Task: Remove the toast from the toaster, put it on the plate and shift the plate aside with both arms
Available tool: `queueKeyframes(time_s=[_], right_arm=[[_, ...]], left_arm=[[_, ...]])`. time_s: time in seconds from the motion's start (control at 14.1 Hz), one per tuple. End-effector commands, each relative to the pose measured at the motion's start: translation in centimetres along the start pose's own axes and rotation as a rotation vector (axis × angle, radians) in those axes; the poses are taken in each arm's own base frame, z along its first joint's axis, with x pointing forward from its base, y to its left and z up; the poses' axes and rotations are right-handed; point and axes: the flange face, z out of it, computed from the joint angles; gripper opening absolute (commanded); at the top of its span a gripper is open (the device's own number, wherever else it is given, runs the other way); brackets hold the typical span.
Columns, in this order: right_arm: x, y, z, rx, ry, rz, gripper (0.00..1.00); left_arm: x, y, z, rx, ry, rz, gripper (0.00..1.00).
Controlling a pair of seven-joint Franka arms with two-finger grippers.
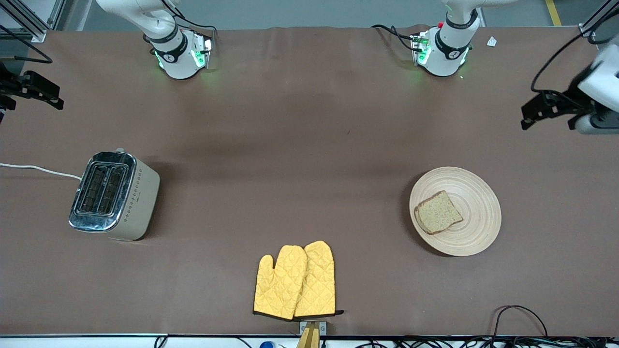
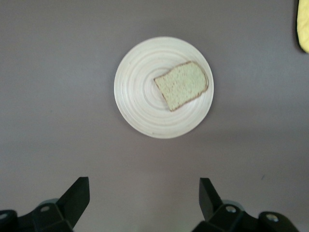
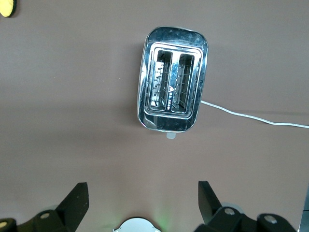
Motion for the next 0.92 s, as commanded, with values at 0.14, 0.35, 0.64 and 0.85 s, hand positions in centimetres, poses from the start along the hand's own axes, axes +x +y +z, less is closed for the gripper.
queueKeyframes(time_s=[0.14,0.35,0.64,0.85], right_arm=[[0.6,0.1,0.0,0.021,0.003,-0.004,1.00],[0.6,0.8,0.0,0.029,0.003,0.009,1.00],[0.5,0.5,-0.1,0.045,0.006,0.008,1.00],[0.8,0.6,-0.2,0.046,0.023,0.005,1.00]], left_arm=[[-1.8,0.9,0.0,0.015,0.016,0.034,1.00],[-2.0,0.5,-1.0,0.002,0.000,0.025,1.00],[-2.2,0.8,-1.1,-0.033,-0.007,0.025,1.00],[-2.3,0.8,-1.2,-0.032,-0.016,0.041,1.00]])
